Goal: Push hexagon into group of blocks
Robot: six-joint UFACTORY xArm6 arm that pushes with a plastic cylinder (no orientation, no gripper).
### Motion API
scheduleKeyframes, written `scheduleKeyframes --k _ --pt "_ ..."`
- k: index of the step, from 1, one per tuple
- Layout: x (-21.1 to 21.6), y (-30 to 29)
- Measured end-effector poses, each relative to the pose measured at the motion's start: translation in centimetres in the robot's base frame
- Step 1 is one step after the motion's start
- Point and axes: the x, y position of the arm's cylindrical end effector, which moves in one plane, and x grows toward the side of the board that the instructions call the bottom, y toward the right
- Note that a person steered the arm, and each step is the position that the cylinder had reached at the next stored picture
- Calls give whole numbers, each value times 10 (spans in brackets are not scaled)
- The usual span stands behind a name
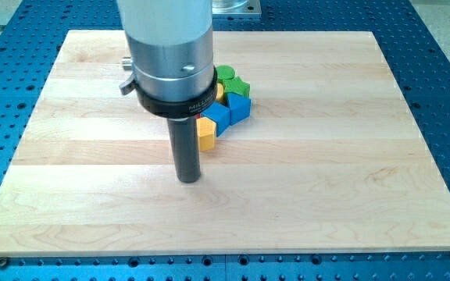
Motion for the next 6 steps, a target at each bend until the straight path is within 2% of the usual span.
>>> scheduleKeyframes --k 1,2,3,4,6 --pt "-17 31" --pt "-34 31" --pt "-34 -22" --pt "-34 -35" --pt "-70 -1"
